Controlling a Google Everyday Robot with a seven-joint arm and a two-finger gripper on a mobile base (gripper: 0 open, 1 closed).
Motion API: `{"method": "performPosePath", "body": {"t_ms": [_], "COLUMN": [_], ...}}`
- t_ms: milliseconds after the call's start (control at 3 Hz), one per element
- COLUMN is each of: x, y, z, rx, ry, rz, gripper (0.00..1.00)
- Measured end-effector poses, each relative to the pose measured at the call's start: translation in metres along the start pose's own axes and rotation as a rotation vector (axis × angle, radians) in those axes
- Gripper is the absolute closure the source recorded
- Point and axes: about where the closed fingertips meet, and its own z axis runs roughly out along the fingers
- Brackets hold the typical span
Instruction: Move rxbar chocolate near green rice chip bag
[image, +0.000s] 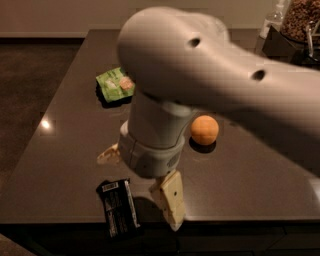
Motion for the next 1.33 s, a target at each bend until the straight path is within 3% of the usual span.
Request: {"method": "performPosePath", "body": {"t_ms": [333,667,1000,1333], "x": [-0.021,-0.028,-0.021,-0.012], "y": [-0.007,-0.017,-0.028,-0.032], "z": [0.023,0.038,0.042,0.045], "rx": [-0.058,-0.095,-0.104,-0.112], "ry": [-0.002,0.002,0.020,0.034], "rz": [-0.085,-0.130,-0.144,-0.147], "gripper": [0.00,0.00,0.00,0.11]}}
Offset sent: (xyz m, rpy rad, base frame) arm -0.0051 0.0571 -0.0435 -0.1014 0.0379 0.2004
